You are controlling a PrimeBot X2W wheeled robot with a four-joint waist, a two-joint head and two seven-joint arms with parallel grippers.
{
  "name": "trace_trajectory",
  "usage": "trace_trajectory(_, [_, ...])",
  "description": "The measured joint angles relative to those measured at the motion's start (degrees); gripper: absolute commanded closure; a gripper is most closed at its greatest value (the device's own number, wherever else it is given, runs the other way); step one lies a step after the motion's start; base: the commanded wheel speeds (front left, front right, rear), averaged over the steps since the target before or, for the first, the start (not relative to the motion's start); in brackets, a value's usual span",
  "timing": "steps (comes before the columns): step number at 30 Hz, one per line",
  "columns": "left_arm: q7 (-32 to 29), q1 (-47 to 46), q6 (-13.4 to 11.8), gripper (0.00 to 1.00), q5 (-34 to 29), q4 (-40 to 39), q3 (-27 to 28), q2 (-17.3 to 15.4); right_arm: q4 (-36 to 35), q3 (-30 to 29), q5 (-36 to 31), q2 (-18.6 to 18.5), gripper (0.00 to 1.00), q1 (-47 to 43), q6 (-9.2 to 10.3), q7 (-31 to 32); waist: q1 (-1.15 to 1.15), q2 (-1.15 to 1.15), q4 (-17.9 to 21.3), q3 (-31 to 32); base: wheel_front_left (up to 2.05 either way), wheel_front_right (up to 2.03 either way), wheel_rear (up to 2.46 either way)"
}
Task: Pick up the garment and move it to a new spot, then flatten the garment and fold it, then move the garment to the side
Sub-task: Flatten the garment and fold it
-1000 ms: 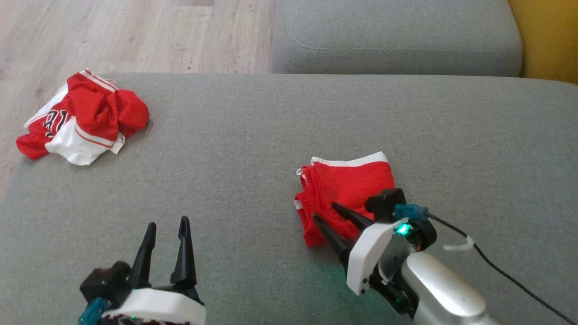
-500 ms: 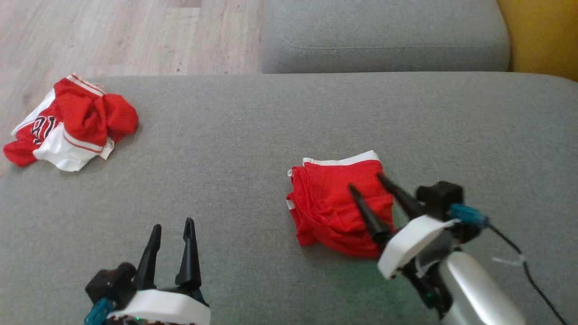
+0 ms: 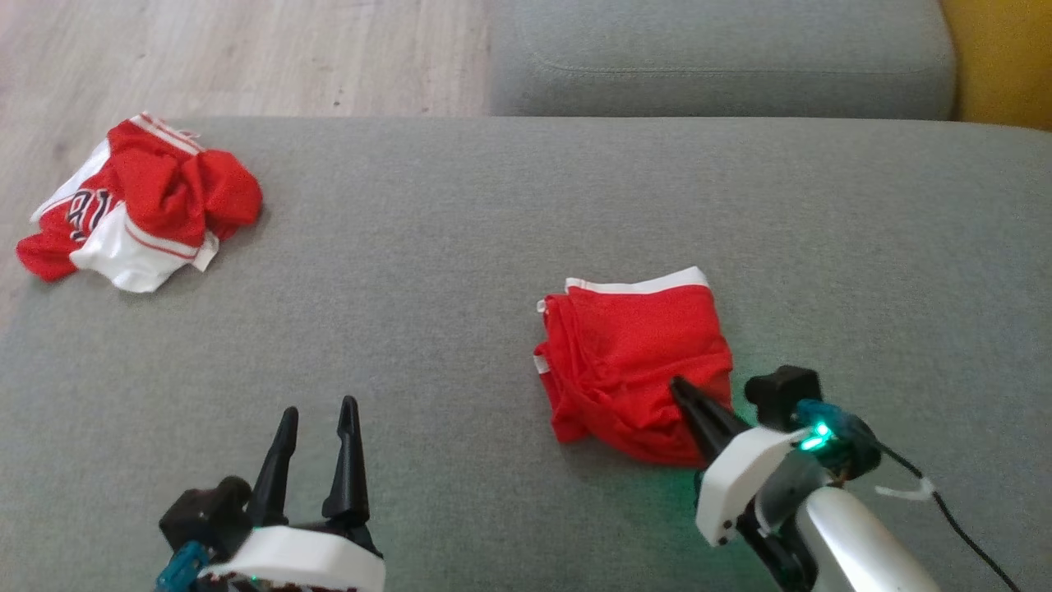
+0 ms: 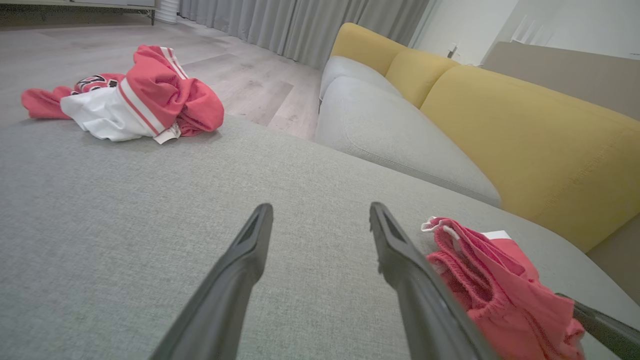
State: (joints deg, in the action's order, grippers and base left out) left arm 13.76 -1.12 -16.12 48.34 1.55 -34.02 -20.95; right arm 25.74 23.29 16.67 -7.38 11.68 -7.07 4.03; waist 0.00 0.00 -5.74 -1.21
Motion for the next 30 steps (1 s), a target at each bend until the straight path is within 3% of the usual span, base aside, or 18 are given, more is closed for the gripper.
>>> trace_trajectory(7, [0.00, -0.25, -0.01, 0.00, 0.00, 0.12, 0.27, -0.02, 6.02, 7.72, 3.19, 0.69, 1.00, 4.21, 0.00, -2.40, 0.00, 0.00, -2.12, -0.57, 0.00, 0.00, 0.00])
trace_trajectory(20, [0.00, -0.26, -0.01, 0.00, 0.00, 0.19, 0.54, -0.01, 8.92, 24.85, 9.21, 1.13, 1.00, 6.88, 0.00, -3.52, 0.00, 0.00, -2.07, -0.50, 0.00, 0.00, 0.00])
trace_trajectory(28, [0.01, -0.26, -0.01, 0.00, 0.00, 0.54, 0.77, 0.02, 12.47, 26.94, 11.54, 1.13, 1.00, 10.34, 0.00, -8.73, 0.00, 0.00, -0.99, 0.00, 0.00, 0.00, 0.00])
trace_trajectory(29, [0.01, -0.25, -0.01, 0.00, 0.00, 0.59, 0.81, 0.02, 12.34, 26.77, 11.54, 1.13, 0.97, 10.84, 0.00, -9.51, 0.00, 0.00, -0.88, 0.16, 0.00, 0.00, 0.00])
trace_trajectory(30, [0.02, -0.24, -0.01, 0.00, 0.00, 0.74, 0.87, 0.00, 12.13, 26.62, 11.54, 1.12, 0.74, 11.24, 0.00, -10.21, 0.00, 0.00, -0.77, 0.38, 0.00, 0.00, 0.00])
